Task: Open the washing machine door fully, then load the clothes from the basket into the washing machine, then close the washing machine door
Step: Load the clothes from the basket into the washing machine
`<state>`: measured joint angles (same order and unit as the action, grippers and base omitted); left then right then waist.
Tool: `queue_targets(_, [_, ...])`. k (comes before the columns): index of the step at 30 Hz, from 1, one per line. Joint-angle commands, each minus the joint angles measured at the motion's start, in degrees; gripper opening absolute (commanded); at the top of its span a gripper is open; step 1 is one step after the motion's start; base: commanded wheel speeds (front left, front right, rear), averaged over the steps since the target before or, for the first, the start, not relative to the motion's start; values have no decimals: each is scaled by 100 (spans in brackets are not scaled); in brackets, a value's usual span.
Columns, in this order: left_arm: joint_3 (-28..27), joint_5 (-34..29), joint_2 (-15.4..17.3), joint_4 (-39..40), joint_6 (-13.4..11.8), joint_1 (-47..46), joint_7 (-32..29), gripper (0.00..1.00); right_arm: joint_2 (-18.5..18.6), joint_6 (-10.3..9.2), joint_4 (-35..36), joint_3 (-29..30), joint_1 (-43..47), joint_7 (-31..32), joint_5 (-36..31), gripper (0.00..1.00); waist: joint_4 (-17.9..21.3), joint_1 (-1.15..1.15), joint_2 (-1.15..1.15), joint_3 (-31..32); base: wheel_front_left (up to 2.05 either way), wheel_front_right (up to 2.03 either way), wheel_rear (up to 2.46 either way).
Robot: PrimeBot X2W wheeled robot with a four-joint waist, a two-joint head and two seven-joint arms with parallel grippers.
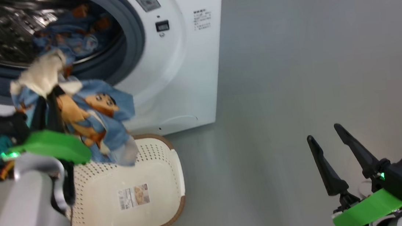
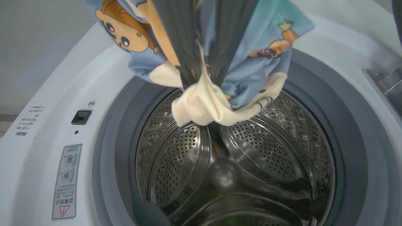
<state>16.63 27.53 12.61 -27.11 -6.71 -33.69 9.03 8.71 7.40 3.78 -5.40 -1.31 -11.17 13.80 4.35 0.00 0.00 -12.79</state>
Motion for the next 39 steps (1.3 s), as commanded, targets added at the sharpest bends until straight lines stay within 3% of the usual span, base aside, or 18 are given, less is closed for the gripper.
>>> queue_targets(1, [-252,61,259,-81,90,-501,-96,0,69,9,84,-179,-234,-92,52,100,297,0,0,-501,0,0,0])
queue_targets(13, [-465,263,857,-1320,357,-2233,-987,0,58,9,-278,-527,-879,-346,326,100,941,0,0,-1386,0,0,0])
queue_targets(27, [-588,218,1647,-1639,337,-3461,-1633,0,-68,9,-435,-877,-1364,-382,577,100,1570,0,0,-2016,0,0,0])
queue_targets(32, [-688,170,1895,-1649,204,-3826,-1550,0,-72,9,-456,-985,-1473,-382,629,100,1767,0,0,-2186,0,0,0])
queue_targets(39, [-755,-173,2231,-1508,-157,-4419,-793,0,-85,9,-484,-1039,-1551,-382,705,100,1906,0,0,-2424,0,0,0])
